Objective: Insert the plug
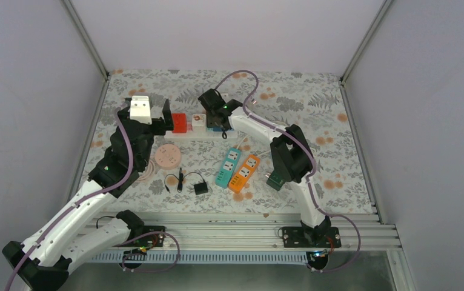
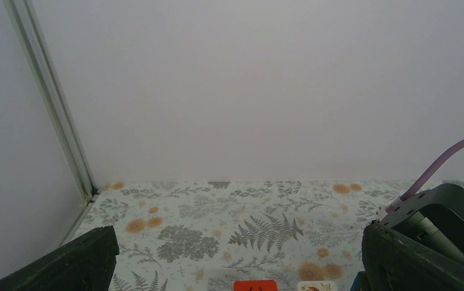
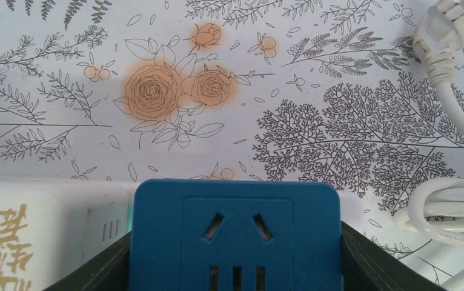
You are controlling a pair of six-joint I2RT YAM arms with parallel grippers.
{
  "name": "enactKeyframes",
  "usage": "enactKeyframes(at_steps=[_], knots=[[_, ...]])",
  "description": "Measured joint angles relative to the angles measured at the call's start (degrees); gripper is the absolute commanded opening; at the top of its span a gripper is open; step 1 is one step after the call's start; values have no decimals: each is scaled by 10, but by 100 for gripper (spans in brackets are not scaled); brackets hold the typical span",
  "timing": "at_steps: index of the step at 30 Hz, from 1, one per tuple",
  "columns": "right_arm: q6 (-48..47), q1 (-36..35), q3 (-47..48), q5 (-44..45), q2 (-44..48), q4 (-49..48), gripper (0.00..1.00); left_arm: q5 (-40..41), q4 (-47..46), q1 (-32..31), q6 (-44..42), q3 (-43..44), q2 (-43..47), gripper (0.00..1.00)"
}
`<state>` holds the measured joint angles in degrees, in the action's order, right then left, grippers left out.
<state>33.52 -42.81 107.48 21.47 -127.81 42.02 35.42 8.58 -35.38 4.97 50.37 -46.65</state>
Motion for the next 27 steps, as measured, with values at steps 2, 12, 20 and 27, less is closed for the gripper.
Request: enactKeyframes(at_steps=[2,12,20,27], knots=[[-1,-2,1,5,-2,-1,48,2,0,0,0,0,0,100],[-11,-7,-27,15,-9,-37,44,17,1,0,0,0,-6,100],[-16,-7,-67,17,9,-83,46,21,2,0,0,0,-6,100],[-31,-3,-57,20,8,-87,46,21,1,0,0,0,-8,100]])
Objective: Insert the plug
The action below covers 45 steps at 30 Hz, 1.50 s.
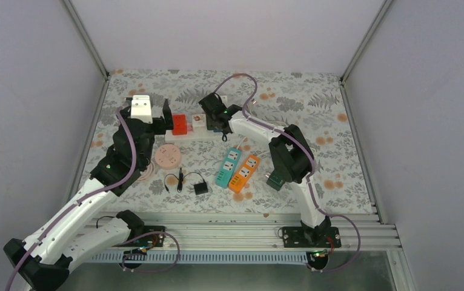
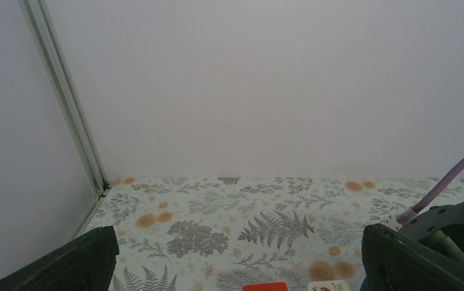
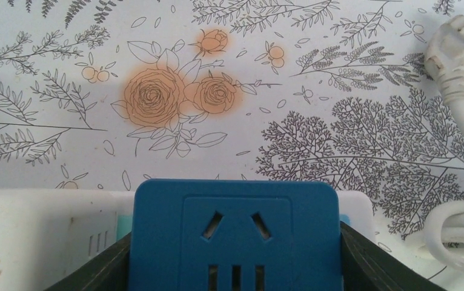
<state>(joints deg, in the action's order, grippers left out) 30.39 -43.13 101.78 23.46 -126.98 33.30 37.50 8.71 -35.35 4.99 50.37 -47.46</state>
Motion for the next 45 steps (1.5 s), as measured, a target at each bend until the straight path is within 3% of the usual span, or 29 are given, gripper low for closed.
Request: enactKeyframes(at_steps=[12,16,24,29,34,38,45], knots=[[17,30,86,3,-52,21,48,-1,9,0,3,15,-21,100],[23,36,86,3,-52,14,60,-2,13,0,4,17,-24,100],[6,46,61,-23,-39,6,96,-29,12,0,4,20,-31,100],[-3,54,38,-42,-10,17,99,-50,13,0,8,21,-31,100],[-11,57,-35,-64,81,8,100,-67,14,0,17,23,-31,100],[-14,60,-156,-64,218,-16,100,-85,13,0,22,23,-30,100],[33,77,-345,1,426,-5,100,-141,-7,0,21,15,-26,100]])
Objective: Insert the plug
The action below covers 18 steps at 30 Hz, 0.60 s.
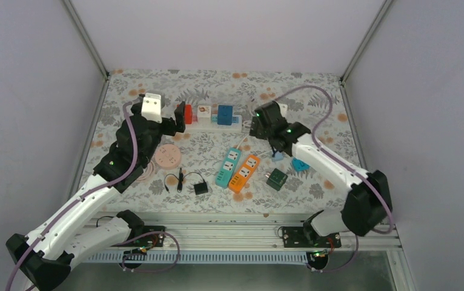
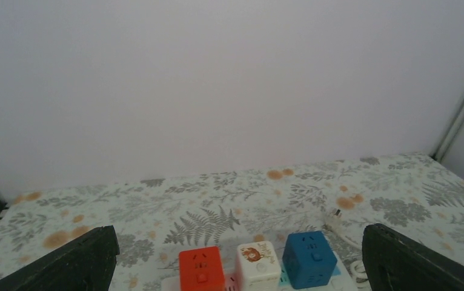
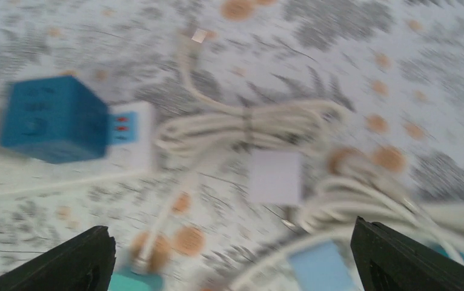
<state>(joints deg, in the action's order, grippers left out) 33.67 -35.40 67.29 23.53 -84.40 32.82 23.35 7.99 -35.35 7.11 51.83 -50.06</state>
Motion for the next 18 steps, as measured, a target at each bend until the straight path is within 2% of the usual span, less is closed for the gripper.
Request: enactKeyframes(at_steps=[6,9,11,18], knots=[[104,10,-103,23,92,92,100,-25,-22,0,1,-12,1,100],[149,10,-139,-1,104,131,100,-34,-30,0,3,-15,1,100],[172,10,-168,-27,105,146,95,-38,-31,0,7,-16,0,100],[202,10,-268,-116,144,152,91,-46,-32,0,13,-19,0,100]])
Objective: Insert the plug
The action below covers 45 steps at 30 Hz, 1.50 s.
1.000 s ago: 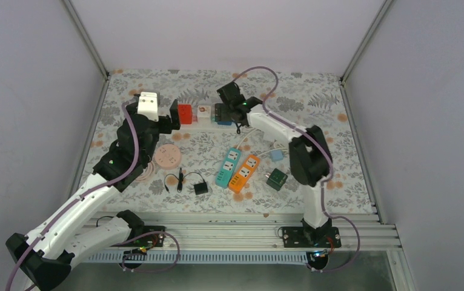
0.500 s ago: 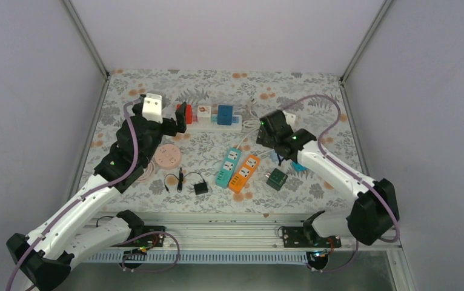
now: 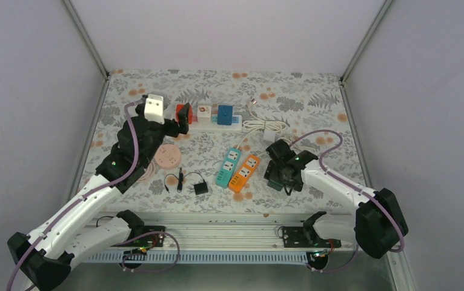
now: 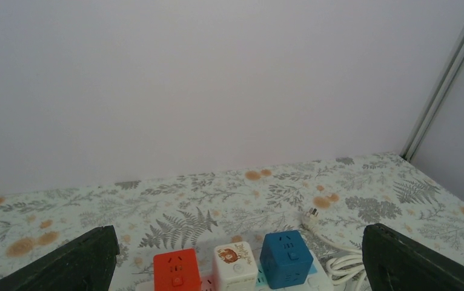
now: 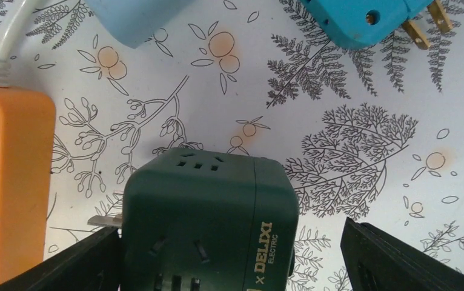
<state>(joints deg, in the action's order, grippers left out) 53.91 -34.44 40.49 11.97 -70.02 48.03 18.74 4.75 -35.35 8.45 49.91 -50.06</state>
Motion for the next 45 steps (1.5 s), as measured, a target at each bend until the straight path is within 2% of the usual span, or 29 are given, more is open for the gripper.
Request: enactKeyframes(at_steps=[10,14,19,22,26,32,36,45], knots=[[17,0,-9,-29,-21,-43,57,-4,0,0,2,-2,-3,100],[-1,0,-4,-28,-23,-51,58,-5,-1,0,2,-2,-3,100],[-74,0,65,-28,-20,-66,58,-18,-27,0,1,-14,-10,100],[-122,0,118,-40,-20,-101,57,-30,-36,0,6,-15,-32,100],[-192,0,153,-81,-20,-177,57,-53,-37,3,58,-15,-72,100],[-279,0,145,-174,-17,-305,57,-137,-47,20,160,-14,-103,100],[-341,0,139,-220,-17,-395,57,-226,-56,47,216,-4,-113,100],[-444,0,167,-316,-44,-494,59,-400,-58,119,289,32,-126,100]])
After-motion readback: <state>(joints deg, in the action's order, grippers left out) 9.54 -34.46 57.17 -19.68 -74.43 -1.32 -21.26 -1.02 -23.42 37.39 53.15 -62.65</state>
